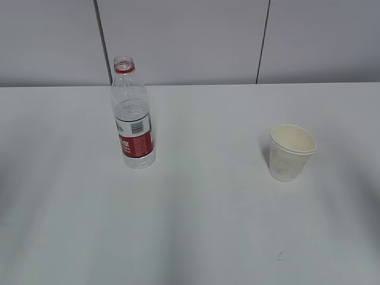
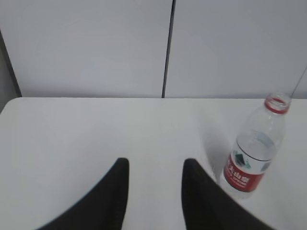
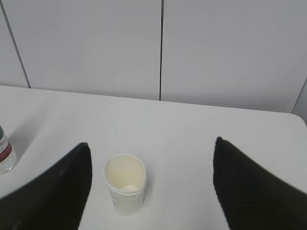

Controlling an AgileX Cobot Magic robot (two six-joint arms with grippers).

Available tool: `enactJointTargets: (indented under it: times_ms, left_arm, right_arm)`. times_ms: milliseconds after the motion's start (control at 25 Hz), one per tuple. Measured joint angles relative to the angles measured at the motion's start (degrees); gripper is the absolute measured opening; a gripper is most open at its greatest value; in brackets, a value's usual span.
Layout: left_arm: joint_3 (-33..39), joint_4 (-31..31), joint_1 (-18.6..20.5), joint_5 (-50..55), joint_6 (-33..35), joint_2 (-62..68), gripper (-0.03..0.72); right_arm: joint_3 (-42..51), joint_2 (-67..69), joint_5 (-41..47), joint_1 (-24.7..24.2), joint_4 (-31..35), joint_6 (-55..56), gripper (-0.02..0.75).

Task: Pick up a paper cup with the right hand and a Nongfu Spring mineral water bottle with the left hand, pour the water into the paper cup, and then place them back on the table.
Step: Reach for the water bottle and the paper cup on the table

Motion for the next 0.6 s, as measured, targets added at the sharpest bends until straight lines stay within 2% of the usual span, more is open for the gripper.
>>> enactJointTargets:
  times_ms: [280, 600]
  left_arm:
    - [0.31, -0.37, -1.22, -17.32, 2.06, 15.1, 0.239]
    - [7.73, -0.37, -10.78, -43.74, 2.19, 27.88, 0.239]
  right_arm:
    - [2.83, 11.91, -13.82, 0.0, 1.32, 0.0, 0.587]
    - [11.45, 19.18, -30.6, 0.0, 2.47, 0.0, 0.587]
